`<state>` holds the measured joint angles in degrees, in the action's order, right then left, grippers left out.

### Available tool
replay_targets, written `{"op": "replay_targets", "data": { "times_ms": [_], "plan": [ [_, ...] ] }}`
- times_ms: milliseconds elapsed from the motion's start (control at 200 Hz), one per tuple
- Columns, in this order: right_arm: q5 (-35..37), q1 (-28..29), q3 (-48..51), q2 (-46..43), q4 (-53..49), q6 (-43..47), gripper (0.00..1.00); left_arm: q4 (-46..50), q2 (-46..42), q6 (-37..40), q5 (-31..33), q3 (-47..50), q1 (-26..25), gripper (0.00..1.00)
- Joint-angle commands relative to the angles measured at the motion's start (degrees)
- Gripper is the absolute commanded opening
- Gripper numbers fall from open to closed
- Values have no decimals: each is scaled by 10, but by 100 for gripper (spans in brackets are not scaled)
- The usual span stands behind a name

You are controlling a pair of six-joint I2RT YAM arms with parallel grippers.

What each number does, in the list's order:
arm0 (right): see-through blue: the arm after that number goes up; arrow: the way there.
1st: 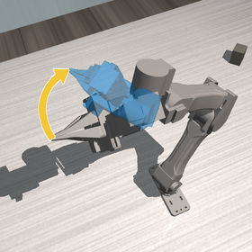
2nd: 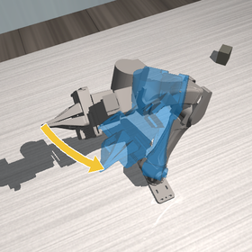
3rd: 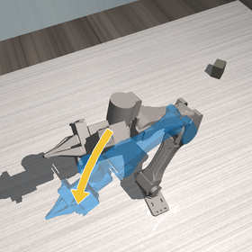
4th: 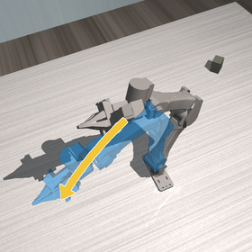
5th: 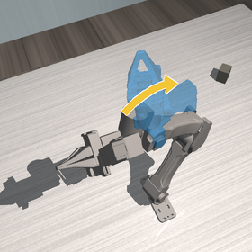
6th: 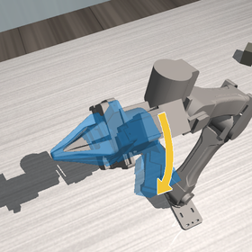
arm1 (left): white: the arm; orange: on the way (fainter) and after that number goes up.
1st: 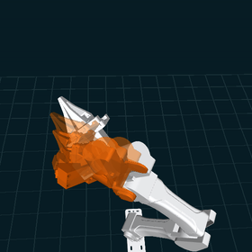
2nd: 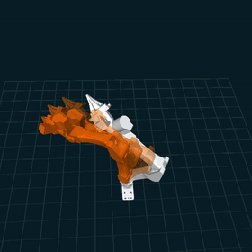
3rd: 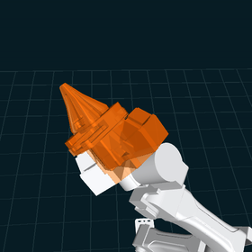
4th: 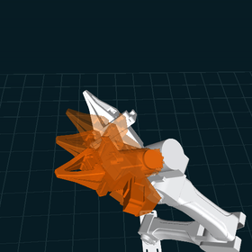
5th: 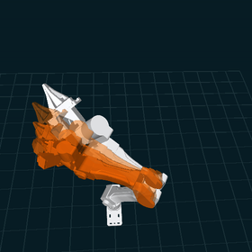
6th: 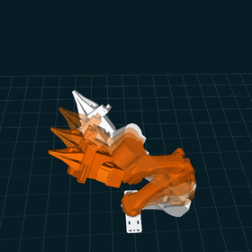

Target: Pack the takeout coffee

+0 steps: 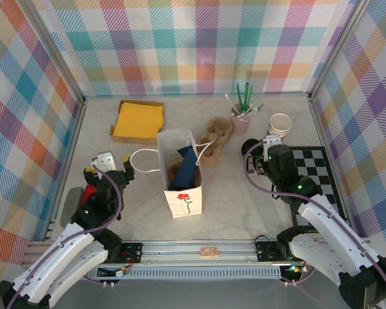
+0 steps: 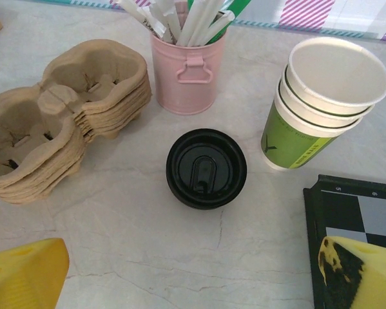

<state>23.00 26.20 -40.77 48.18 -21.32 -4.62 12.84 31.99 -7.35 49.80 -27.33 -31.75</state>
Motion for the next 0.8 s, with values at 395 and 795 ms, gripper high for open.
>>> {"op": "replay_targets", "data": {
  "times_ms": [395, 795],
  "plan": [
    [26, -4, 91, -5, 66, 4, 99, -124, 25, 46, 67, 81, 4, 100],
    [55, -4, 171, -60, 96, -9, 99, -103, 27, -3, 50, 143, 1, 100]
  ]
}}
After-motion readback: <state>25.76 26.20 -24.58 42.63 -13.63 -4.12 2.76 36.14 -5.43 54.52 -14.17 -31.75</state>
